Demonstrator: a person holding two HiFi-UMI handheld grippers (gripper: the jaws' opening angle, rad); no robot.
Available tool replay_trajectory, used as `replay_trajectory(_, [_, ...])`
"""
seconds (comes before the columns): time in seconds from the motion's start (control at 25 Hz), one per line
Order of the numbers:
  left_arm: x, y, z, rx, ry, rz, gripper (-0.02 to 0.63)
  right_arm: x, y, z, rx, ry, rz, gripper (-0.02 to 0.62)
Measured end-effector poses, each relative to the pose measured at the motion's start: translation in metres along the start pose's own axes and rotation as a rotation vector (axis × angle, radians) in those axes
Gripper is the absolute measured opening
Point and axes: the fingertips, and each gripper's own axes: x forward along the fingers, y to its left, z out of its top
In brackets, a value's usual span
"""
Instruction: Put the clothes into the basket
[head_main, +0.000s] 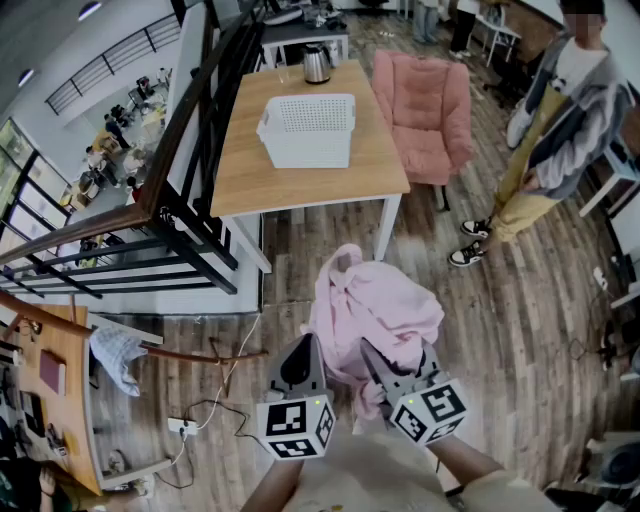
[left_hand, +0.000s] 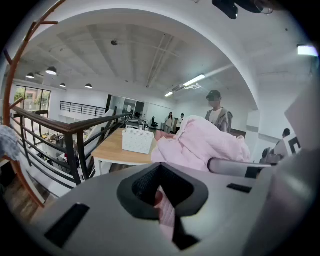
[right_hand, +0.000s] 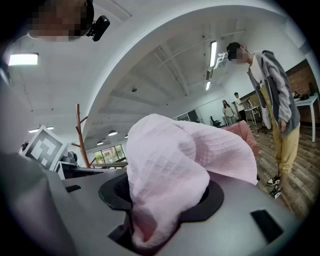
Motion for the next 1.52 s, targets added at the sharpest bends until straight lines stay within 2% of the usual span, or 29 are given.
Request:
replay_trajectory(0.28, [0.002,-0.004,-0.001,0.028,-0.001,-0.013,0.000,-0.003,0.001,0.001,0.007,0.002,-0.004,0.233])
replay_trajectory(0.76, [0.028,0.026,0.009,0.021,0.000,-0.029,0.000,0.035,0.003,0.003,0.005,0.004,-0.016,0.235])
replay_trajectory(1.16, [0.054,0.080,0.035,-0.003,-0.011,-0.055,0.000,0.097,0.022,0.012,-0.005,0.013,-0.025,0.235])
replay_trajectory(1.52, [0.061,0.147,0.048,-0.016,-0.017,-0.060,0.000,0.159,0.060,0.004,-0.003,0.018,-0.004,0.236])
